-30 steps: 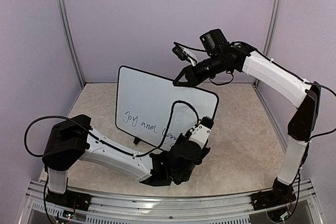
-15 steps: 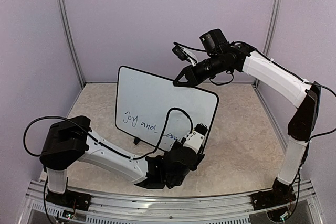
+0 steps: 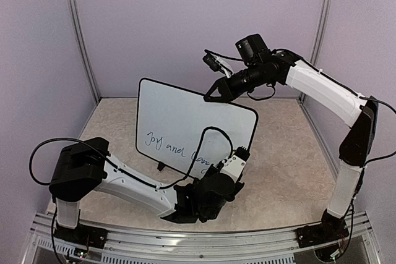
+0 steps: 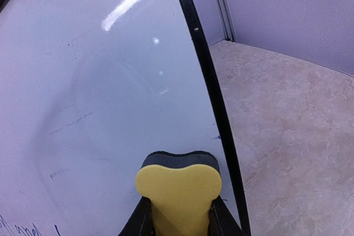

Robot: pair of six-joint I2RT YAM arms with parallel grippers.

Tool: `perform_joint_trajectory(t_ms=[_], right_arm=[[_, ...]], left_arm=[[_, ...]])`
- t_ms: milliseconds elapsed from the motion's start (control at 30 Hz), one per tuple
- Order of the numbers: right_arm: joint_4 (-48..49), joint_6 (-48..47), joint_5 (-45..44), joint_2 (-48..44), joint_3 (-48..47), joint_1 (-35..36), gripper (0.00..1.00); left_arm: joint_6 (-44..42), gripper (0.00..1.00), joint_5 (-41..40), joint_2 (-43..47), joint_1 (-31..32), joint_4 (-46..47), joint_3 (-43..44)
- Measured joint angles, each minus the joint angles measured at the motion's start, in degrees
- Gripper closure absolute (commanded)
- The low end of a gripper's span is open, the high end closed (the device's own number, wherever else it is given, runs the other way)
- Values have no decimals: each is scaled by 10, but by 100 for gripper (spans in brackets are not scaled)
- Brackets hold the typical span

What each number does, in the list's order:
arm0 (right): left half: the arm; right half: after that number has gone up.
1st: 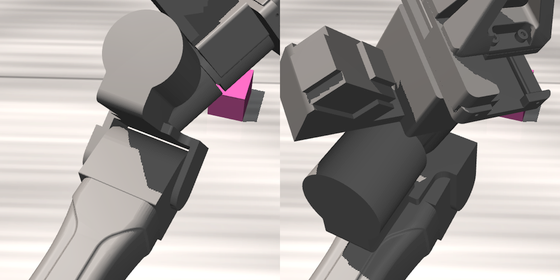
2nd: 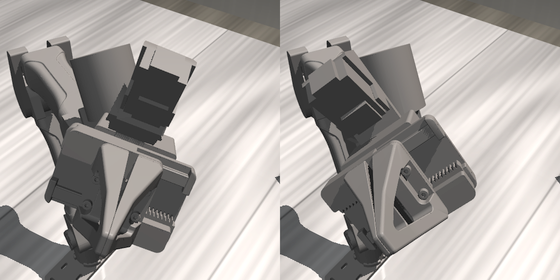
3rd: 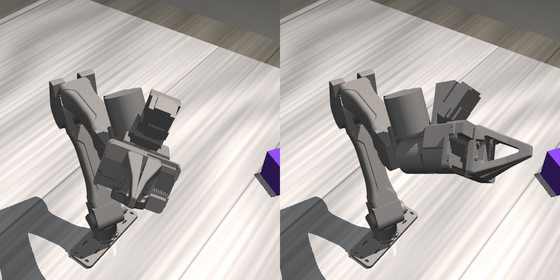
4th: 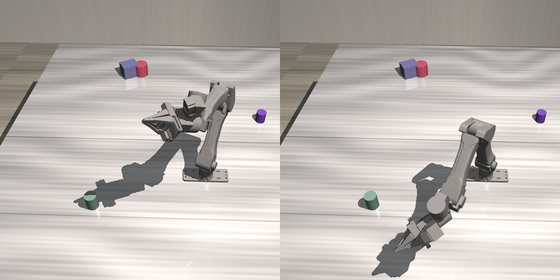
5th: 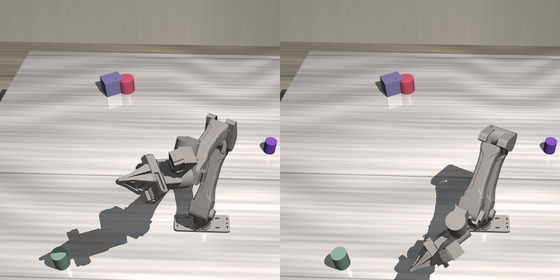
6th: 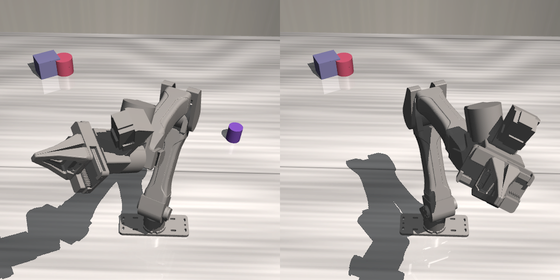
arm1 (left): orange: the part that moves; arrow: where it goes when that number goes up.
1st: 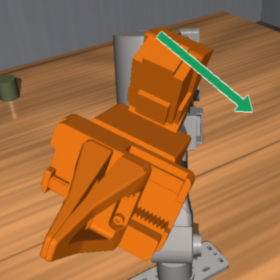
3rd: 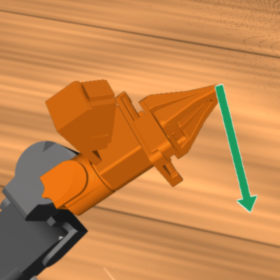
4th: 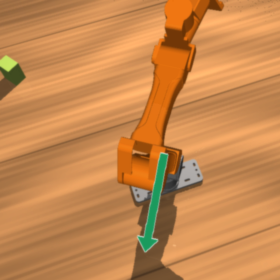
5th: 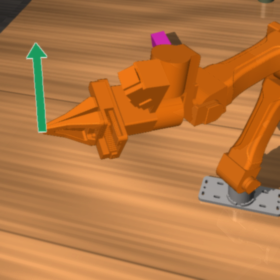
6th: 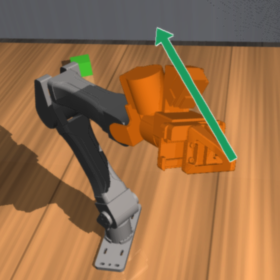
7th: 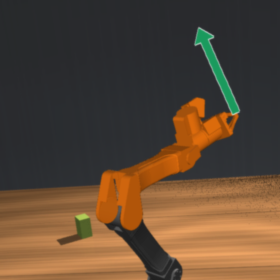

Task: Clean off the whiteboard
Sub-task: Erase the center of the whiteboard.

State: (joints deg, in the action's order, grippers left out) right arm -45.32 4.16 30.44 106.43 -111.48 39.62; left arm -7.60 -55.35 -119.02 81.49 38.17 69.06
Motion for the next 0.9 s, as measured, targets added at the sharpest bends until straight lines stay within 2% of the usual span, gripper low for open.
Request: perform_joint_trajectory(t_ms=[900], right_arm=[[5, -9, 7, 0, 2, 0, 100]], left_arm=[[-76, 87, -17, -29, -2, 61, 38]])
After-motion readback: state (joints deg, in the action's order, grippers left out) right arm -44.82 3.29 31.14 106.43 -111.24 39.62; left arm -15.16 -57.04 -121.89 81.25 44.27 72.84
